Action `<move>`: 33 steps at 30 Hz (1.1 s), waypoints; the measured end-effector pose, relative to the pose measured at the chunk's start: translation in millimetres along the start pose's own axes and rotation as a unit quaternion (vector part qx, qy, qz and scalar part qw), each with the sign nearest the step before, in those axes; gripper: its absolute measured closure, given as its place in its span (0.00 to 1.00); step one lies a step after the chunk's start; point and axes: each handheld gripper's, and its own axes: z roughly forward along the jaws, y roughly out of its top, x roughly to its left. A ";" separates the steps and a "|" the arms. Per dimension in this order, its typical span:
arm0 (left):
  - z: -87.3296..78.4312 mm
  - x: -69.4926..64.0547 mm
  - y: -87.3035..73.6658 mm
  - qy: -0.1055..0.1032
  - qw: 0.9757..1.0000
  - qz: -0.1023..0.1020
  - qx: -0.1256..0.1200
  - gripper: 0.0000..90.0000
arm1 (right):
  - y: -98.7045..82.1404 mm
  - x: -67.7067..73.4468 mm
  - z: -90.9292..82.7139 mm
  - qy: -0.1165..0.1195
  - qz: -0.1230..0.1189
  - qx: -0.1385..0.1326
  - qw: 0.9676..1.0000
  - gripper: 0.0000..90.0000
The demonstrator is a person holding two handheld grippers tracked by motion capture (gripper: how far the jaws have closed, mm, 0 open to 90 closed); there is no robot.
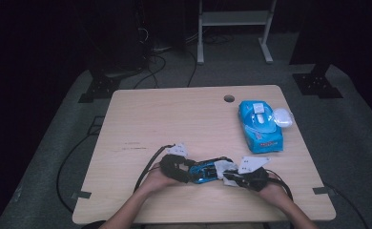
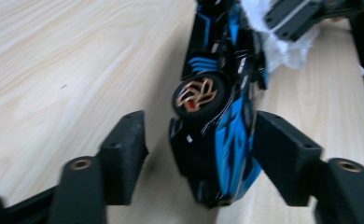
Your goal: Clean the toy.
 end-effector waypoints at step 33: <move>-4.3 -10.7 1.7 0.056 0.992 0.105 -0.033 0.73 | 3.3 -18.6 -0.9 -0.085 0.033 -0.004 0.996 0.95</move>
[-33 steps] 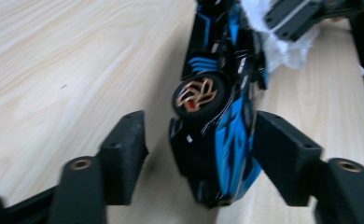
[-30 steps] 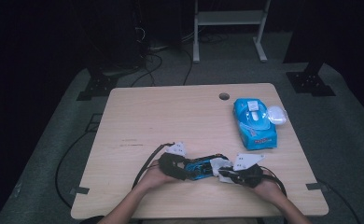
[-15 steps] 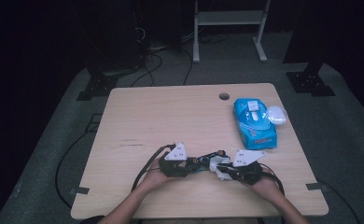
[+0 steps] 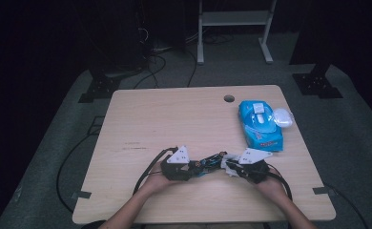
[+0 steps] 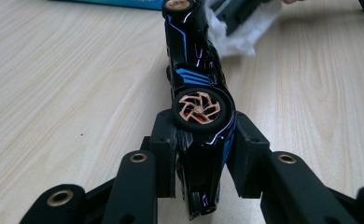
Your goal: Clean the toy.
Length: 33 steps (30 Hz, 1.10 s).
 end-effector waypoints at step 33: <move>-0.5 12.4 3.7 -0.008 1.000 0.021 0.015 0.73 | 40.6 -24.2 9.3 0.032 0.093 -0.057 0.993 0.86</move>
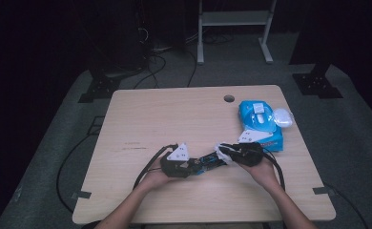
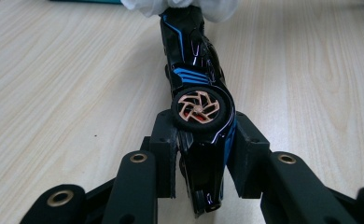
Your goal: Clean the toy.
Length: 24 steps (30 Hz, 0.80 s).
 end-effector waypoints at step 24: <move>-2.3 7.7 -5.1 0.019 0.999 -0.030 -0.003 0.77 | -2.2 -1.9 -0.6 0.003 0.046 0.003 0.999 0.93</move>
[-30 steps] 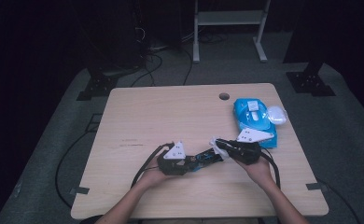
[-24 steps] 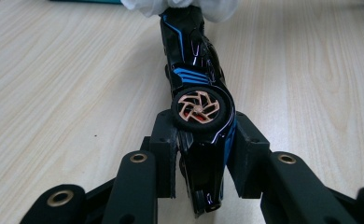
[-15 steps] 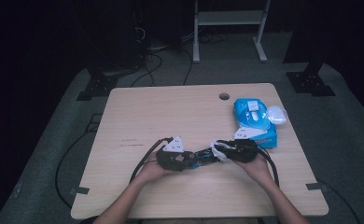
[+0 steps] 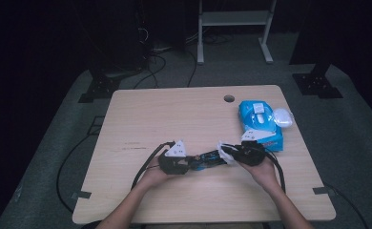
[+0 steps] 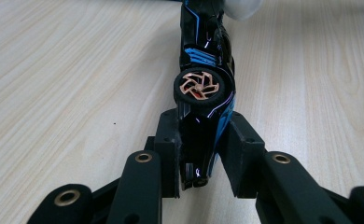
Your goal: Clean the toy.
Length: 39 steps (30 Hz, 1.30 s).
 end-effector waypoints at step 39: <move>0.5 -1.4 0.7 0.009 1.000 0.009 -0.003 0.77 | 7.7 3.5 3.0 -0.044 -0.051 0.028 0.997 0.93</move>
